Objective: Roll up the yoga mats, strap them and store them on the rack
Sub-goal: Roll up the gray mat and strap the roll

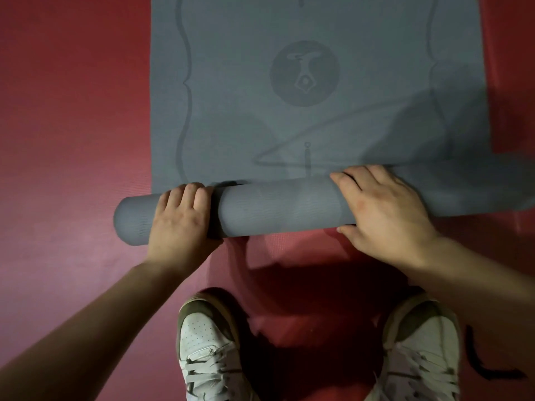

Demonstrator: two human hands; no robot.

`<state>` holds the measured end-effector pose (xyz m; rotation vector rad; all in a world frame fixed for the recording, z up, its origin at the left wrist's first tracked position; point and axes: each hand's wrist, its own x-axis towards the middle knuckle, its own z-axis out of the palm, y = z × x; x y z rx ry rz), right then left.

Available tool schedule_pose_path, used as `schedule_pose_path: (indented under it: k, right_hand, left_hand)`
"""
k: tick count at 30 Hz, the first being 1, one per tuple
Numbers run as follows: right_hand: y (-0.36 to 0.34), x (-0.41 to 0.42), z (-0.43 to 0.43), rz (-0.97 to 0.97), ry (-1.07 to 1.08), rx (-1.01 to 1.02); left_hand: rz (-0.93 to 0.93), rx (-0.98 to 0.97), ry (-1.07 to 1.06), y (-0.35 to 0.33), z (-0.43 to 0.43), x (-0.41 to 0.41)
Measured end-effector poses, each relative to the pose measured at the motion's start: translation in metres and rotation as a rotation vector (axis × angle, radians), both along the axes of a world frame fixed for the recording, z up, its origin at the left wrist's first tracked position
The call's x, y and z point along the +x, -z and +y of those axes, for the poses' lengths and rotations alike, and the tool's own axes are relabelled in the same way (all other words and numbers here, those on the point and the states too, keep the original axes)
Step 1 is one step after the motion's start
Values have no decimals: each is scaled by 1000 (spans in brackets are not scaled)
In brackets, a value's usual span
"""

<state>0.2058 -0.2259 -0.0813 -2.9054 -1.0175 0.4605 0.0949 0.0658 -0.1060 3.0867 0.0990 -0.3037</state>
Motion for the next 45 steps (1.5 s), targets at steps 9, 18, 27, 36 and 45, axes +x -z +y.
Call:
schedule_pose_path:
  k: [9,18,27,36,45]
  right_hand:
    - [-14,-6,-2,91,2,-86]
    - [-19,-20,-12,235,9,-141]
    - [-13,-10,-18,228,52,-42]
    - [-17,-7,-18,188,33,26]
    - [-11,-9,-20,94,86,93]
  left_hand:
    - [110,-84,5,-11,-3,-11]
    - [177,-166,33,-12,-9,-33]
    - [147,-242,13,-16,-4,-26]
    - [115,-285,55,-21,2,-18]
    - [104,-217,81,-27,3,-11]
